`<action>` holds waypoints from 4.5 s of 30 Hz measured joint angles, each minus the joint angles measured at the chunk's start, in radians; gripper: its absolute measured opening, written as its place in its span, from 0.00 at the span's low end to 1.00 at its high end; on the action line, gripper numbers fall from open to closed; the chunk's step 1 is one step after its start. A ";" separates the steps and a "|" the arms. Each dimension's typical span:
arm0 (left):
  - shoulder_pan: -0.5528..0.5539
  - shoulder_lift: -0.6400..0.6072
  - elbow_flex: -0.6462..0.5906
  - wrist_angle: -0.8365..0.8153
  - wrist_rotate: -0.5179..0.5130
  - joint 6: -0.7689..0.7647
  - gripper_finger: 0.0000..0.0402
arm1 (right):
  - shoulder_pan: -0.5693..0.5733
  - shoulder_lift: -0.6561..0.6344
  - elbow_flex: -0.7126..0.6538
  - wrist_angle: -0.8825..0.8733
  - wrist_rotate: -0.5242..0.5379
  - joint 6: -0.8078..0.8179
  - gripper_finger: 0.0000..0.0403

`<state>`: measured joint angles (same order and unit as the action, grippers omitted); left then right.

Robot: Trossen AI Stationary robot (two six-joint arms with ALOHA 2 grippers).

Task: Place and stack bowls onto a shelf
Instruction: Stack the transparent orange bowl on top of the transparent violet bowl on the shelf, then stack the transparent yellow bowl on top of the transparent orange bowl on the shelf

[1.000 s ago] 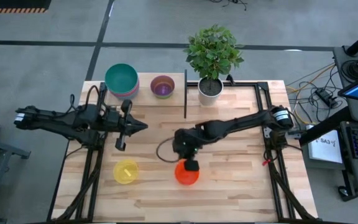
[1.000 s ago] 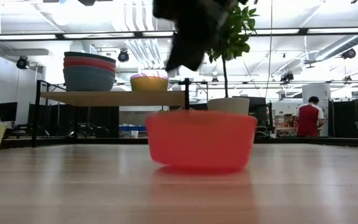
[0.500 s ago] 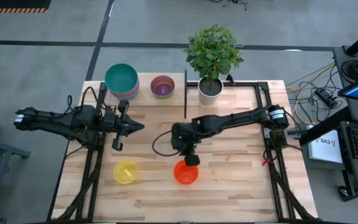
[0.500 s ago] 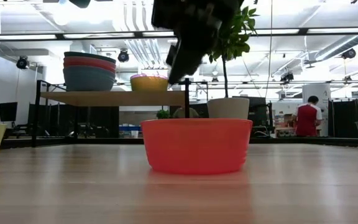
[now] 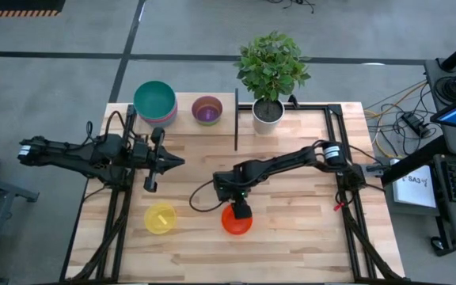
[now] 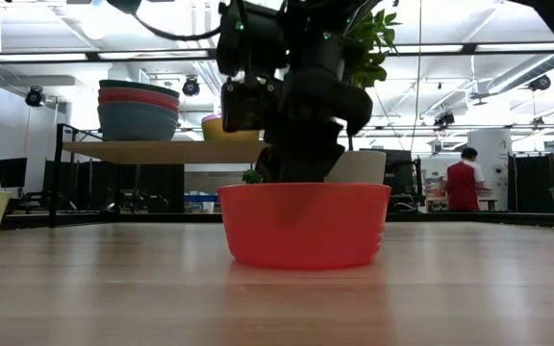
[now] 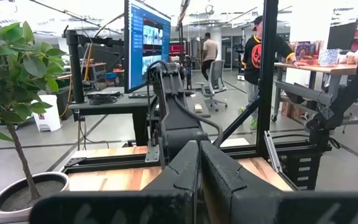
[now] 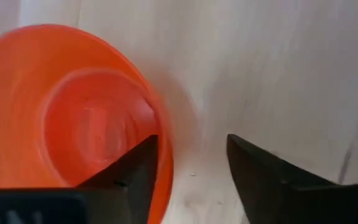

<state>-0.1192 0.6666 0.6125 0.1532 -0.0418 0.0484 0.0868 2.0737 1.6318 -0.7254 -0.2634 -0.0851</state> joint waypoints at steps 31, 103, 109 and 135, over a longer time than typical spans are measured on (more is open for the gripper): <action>-0.016 -0.024 0.000 0.027 0.049 -0.005 0.00 | -0.176 -0.089 0.417 -0.069 0.357 0.067 0.02; -0.048 -0.047 0.000 0.008 0.059 0.022 0.00 | -0.422 -0.060 0.505 0.159 0.682 -0.129 0.28; -0.047 -0.046 0.000 -0.003 0.059 0.029 0.00 | -0.374 -0.091 0.506 0.149 0.675 -0.197 0.28; -0.074 0.401 0.343 -0.702 -0.130 -0.304 0.00 | 0.176 -0.708 -0.114 -0.057 0.552 0.162 0.08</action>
<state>-0.1936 1.0679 0.9553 -0.5486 -0.1719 -0.2552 0.2627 1.3652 1.5182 -0.7825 0.2882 0.0770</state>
